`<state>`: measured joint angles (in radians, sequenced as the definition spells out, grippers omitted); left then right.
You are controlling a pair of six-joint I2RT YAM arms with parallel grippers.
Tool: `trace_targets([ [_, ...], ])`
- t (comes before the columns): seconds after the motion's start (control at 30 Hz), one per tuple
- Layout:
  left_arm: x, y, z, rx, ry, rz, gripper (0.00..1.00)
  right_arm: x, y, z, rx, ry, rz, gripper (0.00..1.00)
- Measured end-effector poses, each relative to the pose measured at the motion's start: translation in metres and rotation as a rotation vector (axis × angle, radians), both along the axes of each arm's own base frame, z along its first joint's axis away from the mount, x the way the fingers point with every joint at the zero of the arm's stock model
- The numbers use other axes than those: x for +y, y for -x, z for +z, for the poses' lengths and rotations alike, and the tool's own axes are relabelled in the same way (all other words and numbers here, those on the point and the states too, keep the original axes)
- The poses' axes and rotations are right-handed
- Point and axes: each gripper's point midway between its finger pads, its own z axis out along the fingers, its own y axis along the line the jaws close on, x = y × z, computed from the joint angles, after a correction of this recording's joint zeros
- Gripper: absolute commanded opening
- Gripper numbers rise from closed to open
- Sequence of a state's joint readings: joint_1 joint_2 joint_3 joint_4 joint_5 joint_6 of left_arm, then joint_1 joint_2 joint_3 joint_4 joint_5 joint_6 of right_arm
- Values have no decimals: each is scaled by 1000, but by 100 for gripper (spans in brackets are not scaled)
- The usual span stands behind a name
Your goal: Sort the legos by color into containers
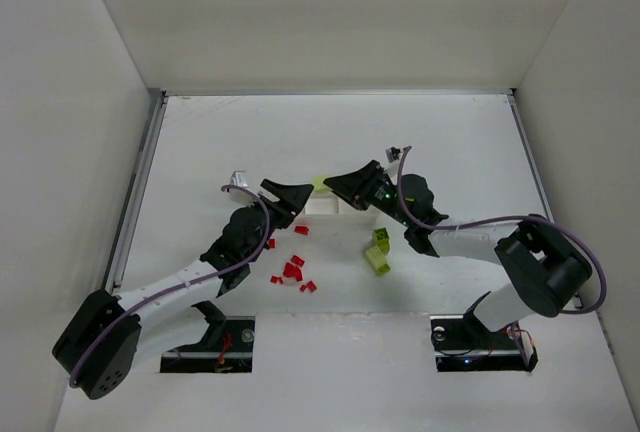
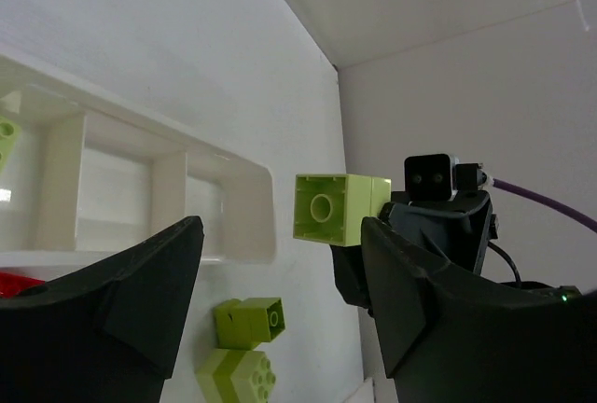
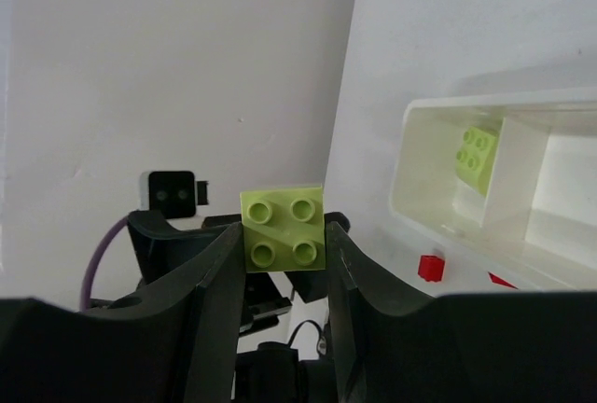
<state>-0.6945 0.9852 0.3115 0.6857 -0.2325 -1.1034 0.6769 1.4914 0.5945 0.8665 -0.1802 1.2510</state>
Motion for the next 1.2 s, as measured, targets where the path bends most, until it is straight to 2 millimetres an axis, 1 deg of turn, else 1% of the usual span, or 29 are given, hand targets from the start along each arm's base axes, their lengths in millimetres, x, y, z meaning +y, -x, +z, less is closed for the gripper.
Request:
trace_targets([
  [0.07, -1, 1, -1, 9, 29, -5, 66, 4, 1, 3, 1, -15, 10, 20],
  [0.13, -4, 1, 4, 2, 62, -13, 65, 10, 3, 6, -1, -32, 23, 20],
  [0.2, -7, 0, 10, -17, 101, -18, 62, 16, 5, 8, 4, -45, 35, 20],
  [0.23, -8, -1, 13, -25, 117, -20, 60, 18, 6, 8, 6, -53, 41, 20],
  [0.43, -12, -4, 20, -53, 182, -26, 42, 25, 7, 6, 41, -105, 63, 20],
  [0.57, -9, -5, 25, -65, 199, -17, 37, 26, 7, 13, 44, -149, 65, 20],
  [0.77, -6, -4, 37, -99, 222, -13, 26, 26, 7, 24, 33, -197, 70, 20],
  [0.97, -2, 0, 45, -122, 219, -22, 21, 25, 9, 30, 21, -223, 78, 20],
  [1.07, 2, 5, 45, -127, 194, -37, 20, 25, 13, 29, 19, -224, 95, 20],
  [1.2, 27, 0, 48, -152, 152, 38, 20, 14, 9, 17, 31, -198, 64, 19],
])
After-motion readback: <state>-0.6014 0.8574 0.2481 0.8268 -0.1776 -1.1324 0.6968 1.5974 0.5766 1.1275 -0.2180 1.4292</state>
